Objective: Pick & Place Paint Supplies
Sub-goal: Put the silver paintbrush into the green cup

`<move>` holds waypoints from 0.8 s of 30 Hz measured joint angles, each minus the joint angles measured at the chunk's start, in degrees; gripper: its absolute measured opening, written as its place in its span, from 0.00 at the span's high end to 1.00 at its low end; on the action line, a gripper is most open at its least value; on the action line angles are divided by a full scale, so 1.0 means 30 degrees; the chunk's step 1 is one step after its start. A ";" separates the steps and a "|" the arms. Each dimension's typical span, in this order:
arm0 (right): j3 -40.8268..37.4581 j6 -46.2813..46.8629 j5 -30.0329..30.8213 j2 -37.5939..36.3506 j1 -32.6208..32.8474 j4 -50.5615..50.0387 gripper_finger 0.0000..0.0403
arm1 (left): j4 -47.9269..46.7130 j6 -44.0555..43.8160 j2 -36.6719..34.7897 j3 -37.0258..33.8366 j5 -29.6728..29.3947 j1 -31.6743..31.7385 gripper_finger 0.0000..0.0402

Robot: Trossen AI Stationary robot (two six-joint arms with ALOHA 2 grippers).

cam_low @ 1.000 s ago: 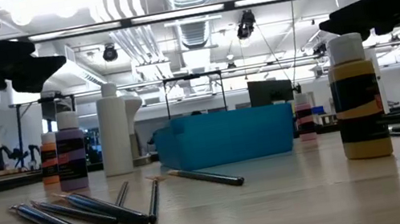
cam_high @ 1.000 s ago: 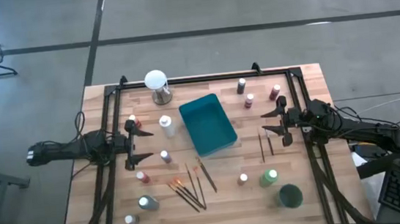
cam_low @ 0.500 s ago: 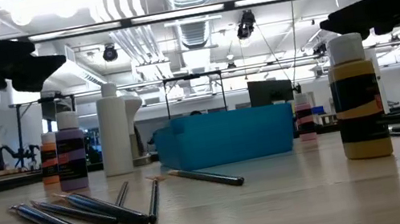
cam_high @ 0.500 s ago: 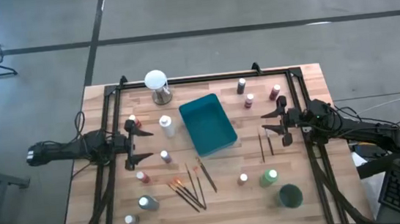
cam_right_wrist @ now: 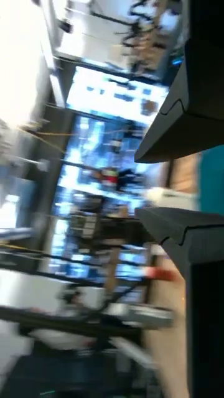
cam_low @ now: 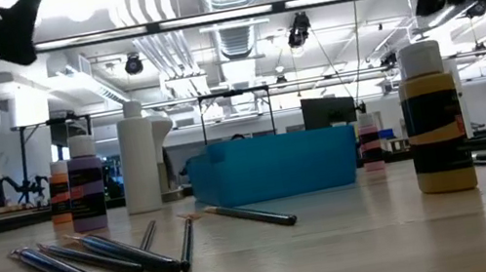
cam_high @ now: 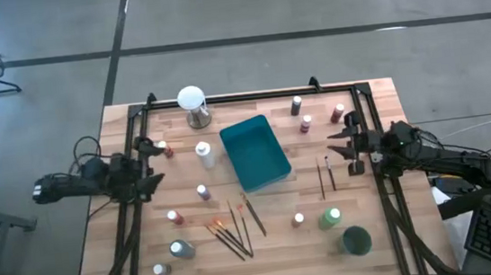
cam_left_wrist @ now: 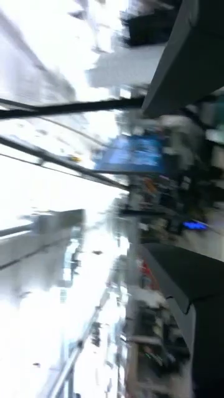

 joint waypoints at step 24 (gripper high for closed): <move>0.0574 0.4919 0.0556 0.1933 -0.0013 0.5386 0.87 | 0.2233 -0.6989 0.0284 0.0368 -0.3709 -0.0007 0.11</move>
